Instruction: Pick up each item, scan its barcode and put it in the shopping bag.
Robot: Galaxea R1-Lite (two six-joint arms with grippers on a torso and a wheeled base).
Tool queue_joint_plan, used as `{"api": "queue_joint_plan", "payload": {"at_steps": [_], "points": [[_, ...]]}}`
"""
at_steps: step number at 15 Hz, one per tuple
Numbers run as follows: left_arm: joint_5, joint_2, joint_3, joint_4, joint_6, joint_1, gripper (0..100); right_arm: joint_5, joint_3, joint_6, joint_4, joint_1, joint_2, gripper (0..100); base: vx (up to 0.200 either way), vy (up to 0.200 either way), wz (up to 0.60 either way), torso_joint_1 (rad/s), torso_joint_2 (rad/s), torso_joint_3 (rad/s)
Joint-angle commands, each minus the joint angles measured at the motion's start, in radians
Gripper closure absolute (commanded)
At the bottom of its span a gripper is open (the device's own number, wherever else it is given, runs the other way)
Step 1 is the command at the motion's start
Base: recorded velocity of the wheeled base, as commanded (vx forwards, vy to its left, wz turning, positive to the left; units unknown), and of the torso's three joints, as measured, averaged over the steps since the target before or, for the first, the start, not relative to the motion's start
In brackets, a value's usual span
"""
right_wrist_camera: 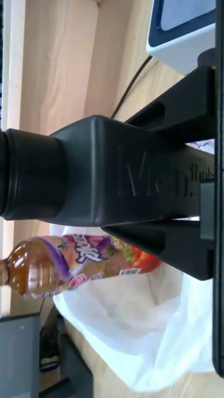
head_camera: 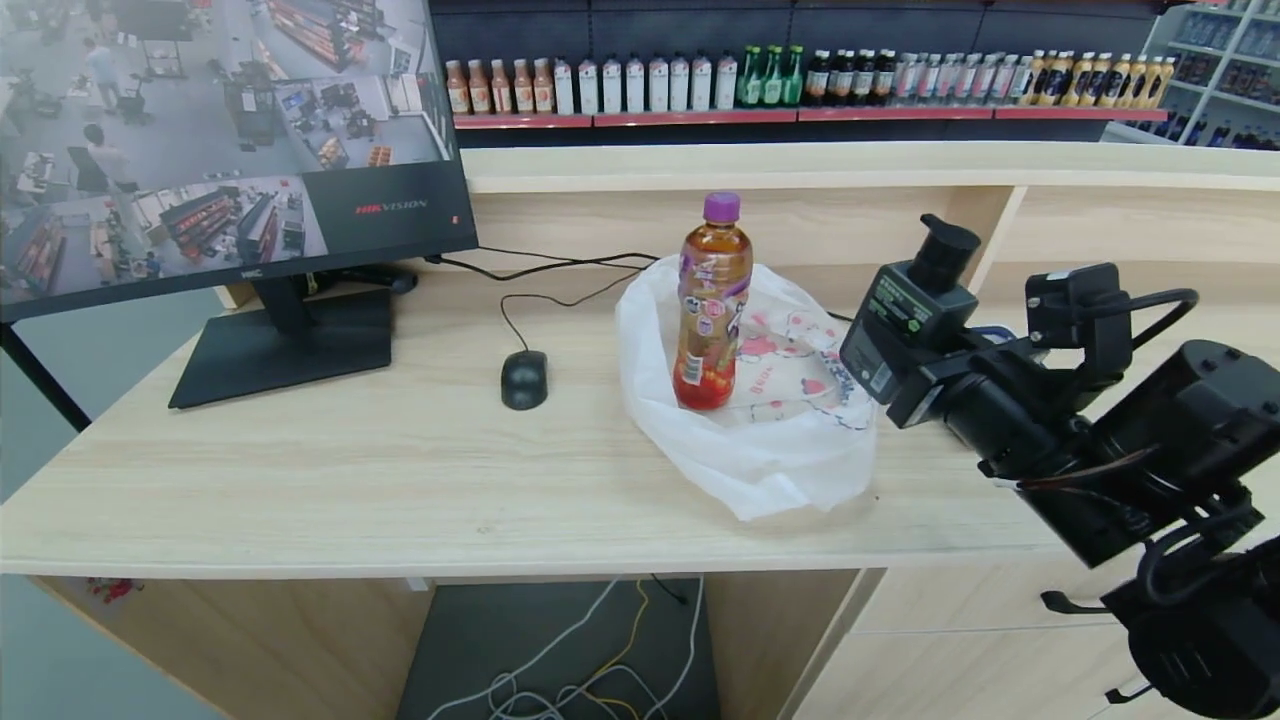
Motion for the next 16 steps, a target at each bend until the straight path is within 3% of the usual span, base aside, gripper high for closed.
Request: {"api": "queue_joint_plan", "payload": {"at_steps": [1, 9, 16], "points": [[0.001, 0.0, 0.0, 0.0, -0.001, 0.0, 0, 0.001, -0.043, -0.004, 0.0, -0.005, 0.066, 100, 0.0, 0.0, 0.0, 0.0, 0.0, 0.0], [0.001, 0.0, 0.0, 0.0, -0.003, 0.0, 0, 0.001, -0.236, 0.001, 0.0, 0.007, 0.284, 100, 0.0, 0.0, 0.0, 0.0, 0.0, 0.0], [0.001, 0.0, 0.0, 0.0, -0.003, 0.0, 0, 0.001, -0.251, 0.002, 0.0, 0.014, 0.353, 100, 0.0, 0.0, 0.0, 0.0, 0.0, 0.0]]}}
